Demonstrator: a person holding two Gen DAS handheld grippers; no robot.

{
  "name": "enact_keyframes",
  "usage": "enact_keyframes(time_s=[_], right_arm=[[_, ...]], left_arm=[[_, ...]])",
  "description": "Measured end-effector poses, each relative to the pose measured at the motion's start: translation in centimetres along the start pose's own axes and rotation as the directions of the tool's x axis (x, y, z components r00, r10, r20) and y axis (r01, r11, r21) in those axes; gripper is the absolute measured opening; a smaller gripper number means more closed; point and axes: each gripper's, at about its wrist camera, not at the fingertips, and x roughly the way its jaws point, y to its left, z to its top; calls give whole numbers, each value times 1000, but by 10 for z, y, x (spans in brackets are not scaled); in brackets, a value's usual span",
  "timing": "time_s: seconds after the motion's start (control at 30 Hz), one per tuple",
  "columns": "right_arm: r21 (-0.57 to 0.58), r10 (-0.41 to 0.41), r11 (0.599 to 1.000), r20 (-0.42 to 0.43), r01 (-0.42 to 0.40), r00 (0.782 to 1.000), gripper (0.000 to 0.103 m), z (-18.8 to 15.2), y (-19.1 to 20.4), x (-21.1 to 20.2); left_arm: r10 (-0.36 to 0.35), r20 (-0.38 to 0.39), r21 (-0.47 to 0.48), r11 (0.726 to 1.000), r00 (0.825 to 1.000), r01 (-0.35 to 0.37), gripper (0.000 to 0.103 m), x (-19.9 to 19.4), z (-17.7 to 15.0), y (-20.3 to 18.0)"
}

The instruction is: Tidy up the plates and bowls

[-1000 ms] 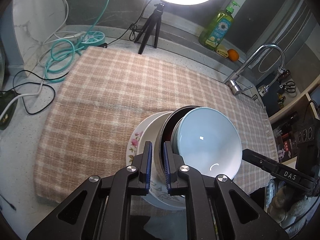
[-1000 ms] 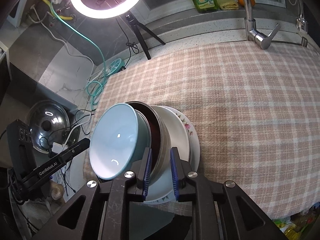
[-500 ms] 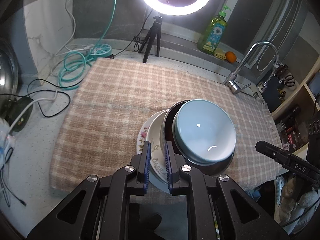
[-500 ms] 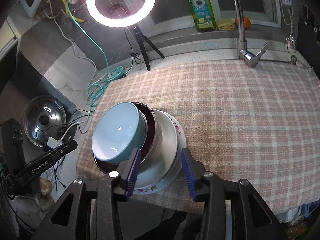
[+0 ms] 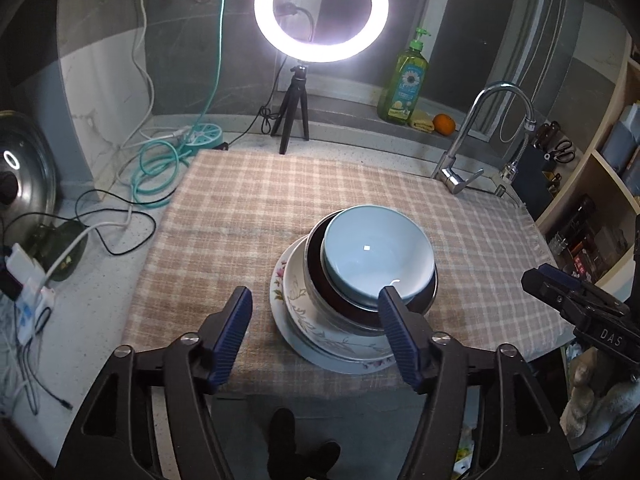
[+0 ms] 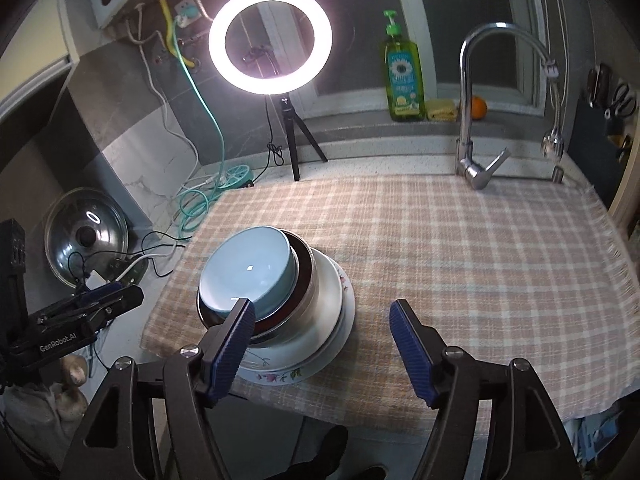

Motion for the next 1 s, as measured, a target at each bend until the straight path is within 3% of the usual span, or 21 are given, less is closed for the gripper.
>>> enact_keyframes(time_s=[0.1,1.0], right_arm=[[-21,-7,1000,28,8,1000,79,-4,5,-10],[2,-25,1000,38,25,999,80,-27,8,-25]], left_arm=[[-13,-7,-3,1000,1000,13,67,-4,-4,-3],[-17,-23,19,1000,1000,17,68,-10,-21,-13]])
